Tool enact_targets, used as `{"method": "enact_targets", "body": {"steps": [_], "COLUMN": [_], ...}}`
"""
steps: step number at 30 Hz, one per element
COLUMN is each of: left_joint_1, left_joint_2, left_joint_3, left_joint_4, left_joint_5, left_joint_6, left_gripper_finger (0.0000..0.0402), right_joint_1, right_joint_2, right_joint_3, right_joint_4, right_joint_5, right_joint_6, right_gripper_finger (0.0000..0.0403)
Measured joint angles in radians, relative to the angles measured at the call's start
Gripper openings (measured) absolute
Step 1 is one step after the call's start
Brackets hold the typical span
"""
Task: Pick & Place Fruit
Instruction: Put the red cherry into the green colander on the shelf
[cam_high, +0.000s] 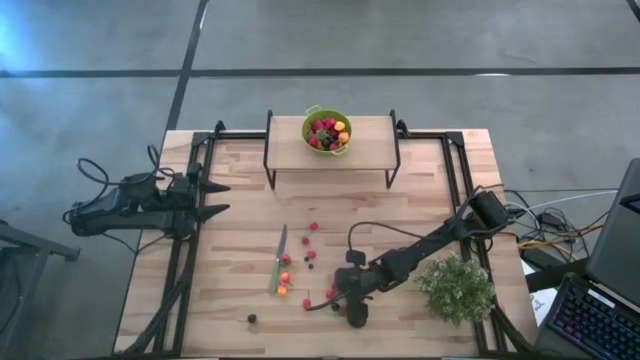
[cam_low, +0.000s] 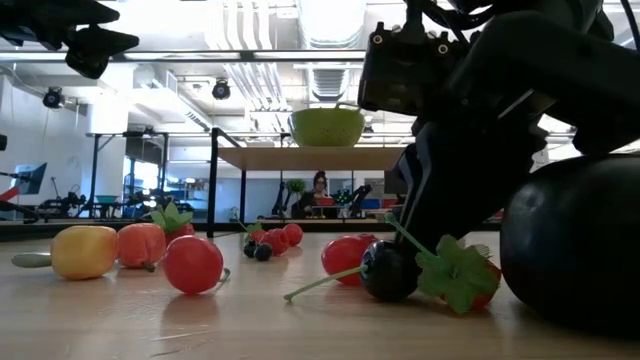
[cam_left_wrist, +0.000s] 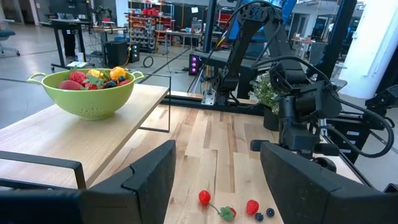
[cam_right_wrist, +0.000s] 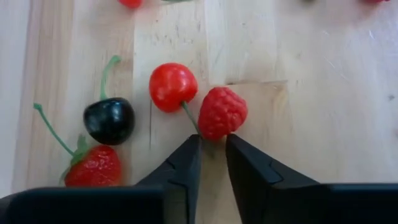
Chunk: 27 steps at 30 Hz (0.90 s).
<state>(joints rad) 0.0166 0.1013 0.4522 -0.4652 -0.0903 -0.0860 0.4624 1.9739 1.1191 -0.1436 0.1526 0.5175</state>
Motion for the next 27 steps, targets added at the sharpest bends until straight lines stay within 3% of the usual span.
{"method": "enact_targets", "body": {"steps": [9, 18, 23, 27], "left_joint_1": [0.0, 0.0, 0.0, 0.0], "left_joint_2": [0.0, 0.0, 0.0, 0.0], "left_joint_3": [0.0, 0.0, 0.0, 0.0], "left_joint_4": [0.0, 0.0, 0.0, 0.0], "left_joint_5": [0.0, 0.0, 0.0, 0.0], "left_joint_6": [0.0, 0.0, 0.0, 0.0], "left_gripper_finger": [0.0241, 0.0241, 0.0241, 0.0241], "right_joint_1": [0.0, -0.002, -0.003, -0.017], "right_joint_2": [0.0, -0.003, -0.005, -0.008], "right_joint_3": [0.0, 0.048, 0.129, 0.235], "right_joint_4": [-0.006, -0.043, -0.129, -0.327], "right_joint_5": [0.0, -0.004, 0.01, 0.126], "right_joint_6": [-0.002, -0.008, -0.055, -0.106], "right_gripper_finger": [0.0013, 0.0008, 0.0008, 0.0008]}}
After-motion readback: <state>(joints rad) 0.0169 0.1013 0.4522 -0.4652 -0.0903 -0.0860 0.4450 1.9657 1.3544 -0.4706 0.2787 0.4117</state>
